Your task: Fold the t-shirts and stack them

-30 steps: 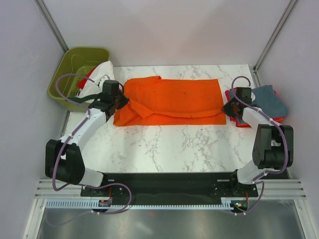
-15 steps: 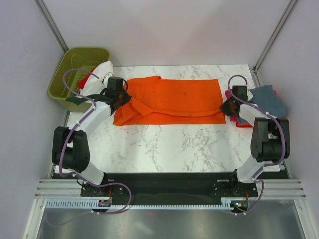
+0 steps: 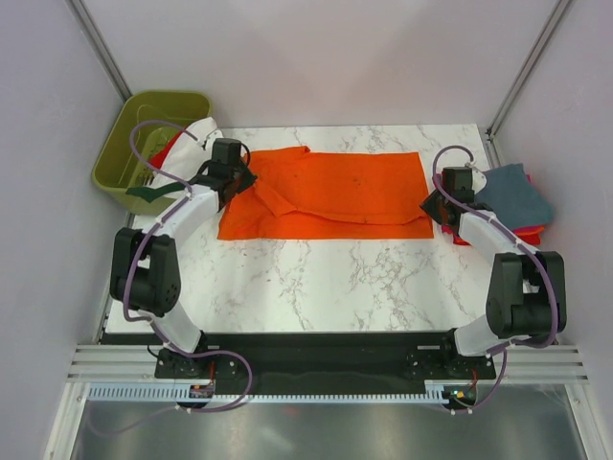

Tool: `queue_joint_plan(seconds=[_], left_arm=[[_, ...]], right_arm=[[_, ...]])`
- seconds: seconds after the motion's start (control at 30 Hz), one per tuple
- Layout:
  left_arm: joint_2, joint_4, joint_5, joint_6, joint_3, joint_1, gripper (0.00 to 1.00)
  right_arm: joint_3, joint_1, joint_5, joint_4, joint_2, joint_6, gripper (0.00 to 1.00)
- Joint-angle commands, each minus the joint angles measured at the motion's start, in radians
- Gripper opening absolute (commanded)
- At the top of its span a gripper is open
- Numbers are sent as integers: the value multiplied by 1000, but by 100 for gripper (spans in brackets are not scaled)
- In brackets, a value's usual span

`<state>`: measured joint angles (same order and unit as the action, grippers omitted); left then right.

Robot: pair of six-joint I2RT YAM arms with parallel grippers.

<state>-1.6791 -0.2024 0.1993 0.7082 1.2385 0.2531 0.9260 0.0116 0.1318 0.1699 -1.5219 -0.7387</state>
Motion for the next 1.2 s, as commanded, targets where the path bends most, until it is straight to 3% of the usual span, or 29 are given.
queue_joint_plan(seconds=[0.0,0.43,0.57,0.93,1.17], left_arm=[[-31,51,9,-50,61,-2,2],[-188,44,2,-75,173,-2,2],[-225,18,12,-61,202,-2,2],[-162,-17,12,-118,225,35,49],[8,-48,52,-105,96,110,50]], right_arm=[[-29,14,25,-35,9,7,34],[-29,31,15,-46,-35,4,13],[-32,36,14,-50,-53,2,11],[-64,54,42,-55,-70,-22,6],[-81,56,57,-64,-87,-36,3]])
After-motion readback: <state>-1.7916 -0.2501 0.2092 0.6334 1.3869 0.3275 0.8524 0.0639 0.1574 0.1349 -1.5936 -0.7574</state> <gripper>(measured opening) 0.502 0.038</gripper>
